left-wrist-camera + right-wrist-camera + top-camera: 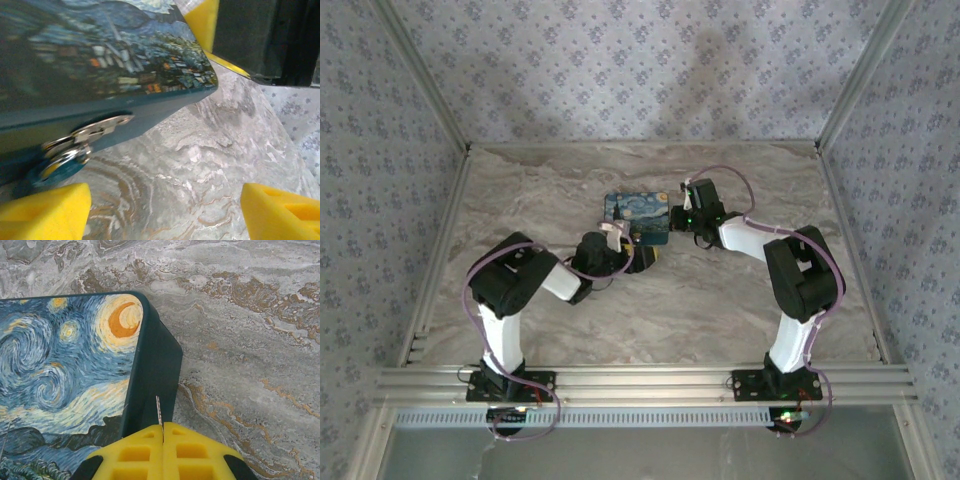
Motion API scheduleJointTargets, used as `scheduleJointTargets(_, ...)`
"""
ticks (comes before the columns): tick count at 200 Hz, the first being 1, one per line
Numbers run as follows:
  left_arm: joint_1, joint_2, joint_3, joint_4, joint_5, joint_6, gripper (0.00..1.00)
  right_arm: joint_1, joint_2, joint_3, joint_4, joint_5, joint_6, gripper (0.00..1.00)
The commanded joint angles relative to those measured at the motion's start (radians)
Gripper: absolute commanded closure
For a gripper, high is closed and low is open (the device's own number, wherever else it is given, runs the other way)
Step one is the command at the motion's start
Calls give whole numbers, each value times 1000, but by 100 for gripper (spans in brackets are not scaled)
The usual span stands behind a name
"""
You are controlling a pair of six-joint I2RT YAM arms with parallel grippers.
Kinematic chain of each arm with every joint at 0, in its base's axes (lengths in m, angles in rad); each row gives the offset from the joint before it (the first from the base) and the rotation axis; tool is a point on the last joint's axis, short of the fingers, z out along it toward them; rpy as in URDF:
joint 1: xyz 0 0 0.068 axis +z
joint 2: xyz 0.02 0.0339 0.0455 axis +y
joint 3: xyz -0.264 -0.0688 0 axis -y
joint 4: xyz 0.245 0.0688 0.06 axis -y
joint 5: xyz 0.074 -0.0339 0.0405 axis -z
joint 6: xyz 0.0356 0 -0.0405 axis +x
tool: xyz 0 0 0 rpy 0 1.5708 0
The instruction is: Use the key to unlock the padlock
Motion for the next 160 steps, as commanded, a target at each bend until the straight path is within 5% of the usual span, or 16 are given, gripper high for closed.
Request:
scheduleJointTargets(1, 1, -72, -30, -87, -98, 52, 20, 7, -26, 3, -28, -1, 0, 100)
scheduleJointTargets(99, -77, -49, 78, -303, -298, 179, 14, 55, -6, 17, -16, 5, 10, 100)
scheduleJointTargets(160, -88, -21, 133, -319, -295, 205, 15, 80, -4, 13, 2, -2, 18, 100)
